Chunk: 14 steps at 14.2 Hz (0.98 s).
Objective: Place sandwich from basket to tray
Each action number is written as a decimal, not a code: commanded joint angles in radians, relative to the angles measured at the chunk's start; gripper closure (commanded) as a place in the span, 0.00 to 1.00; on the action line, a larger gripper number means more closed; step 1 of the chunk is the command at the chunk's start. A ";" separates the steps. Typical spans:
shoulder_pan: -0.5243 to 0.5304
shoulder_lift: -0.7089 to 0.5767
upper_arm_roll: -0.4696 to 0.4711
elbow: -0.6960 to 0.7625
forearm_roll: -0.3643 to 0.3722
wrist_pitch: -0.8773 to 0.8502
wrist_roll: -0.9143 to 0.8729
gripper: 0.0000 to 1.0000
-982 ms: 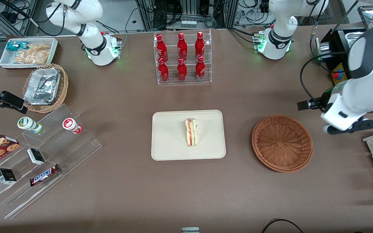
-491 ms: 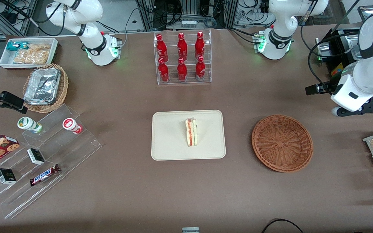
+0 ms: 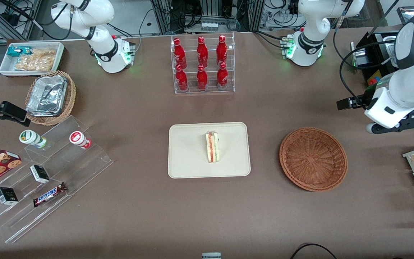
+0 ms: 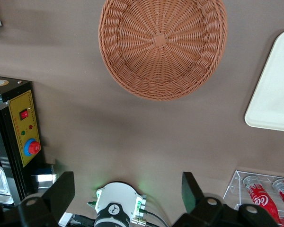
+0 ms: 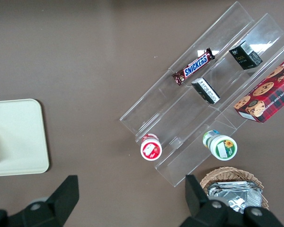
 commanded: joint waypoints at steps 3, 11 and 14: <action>0.218 -0.040 -0.206 0.008 0.030 -0.005 -0.005 0.00; 0.387 -0.103 -0.355 -0.098 0.053 0.033 0.014 0.00; 0.364 -0.043 -0.358 -0.027 0.056 0.022 0.015 0.00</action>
